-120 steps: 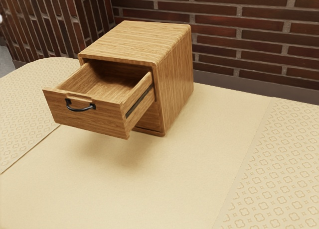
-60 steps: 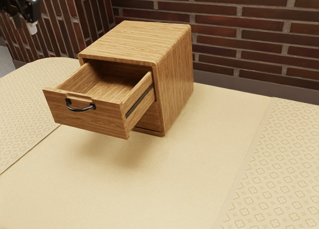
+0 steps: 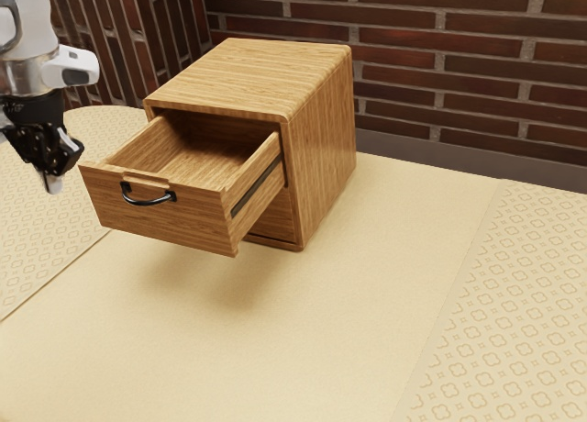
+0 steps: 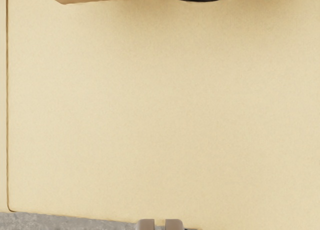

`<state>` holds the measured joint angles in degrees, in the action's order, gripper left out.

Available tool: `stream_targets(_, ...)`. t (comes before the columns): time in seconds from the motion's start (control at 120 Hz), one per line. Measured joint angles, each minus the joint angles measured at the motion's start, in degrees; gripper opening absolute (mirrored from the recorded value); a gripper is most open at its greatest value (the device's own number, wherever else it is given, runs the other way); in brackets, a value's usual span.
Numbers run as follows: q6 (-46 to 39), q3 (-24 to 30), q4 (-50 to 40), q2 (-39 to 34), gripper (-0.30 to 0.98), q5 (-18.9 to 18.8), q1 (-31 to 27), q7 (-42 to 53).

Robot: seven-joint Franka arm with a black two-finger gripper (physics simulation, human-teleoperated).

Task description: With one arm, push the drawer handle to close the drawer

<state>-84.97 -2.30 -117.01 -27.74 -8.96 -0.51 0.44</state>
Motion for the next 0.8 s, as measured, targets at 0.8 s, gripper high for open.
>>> stream_targets(0.8,-28.05,-0.11,-11.66,5.54,-0.1,1.45,0.99,-10.74)
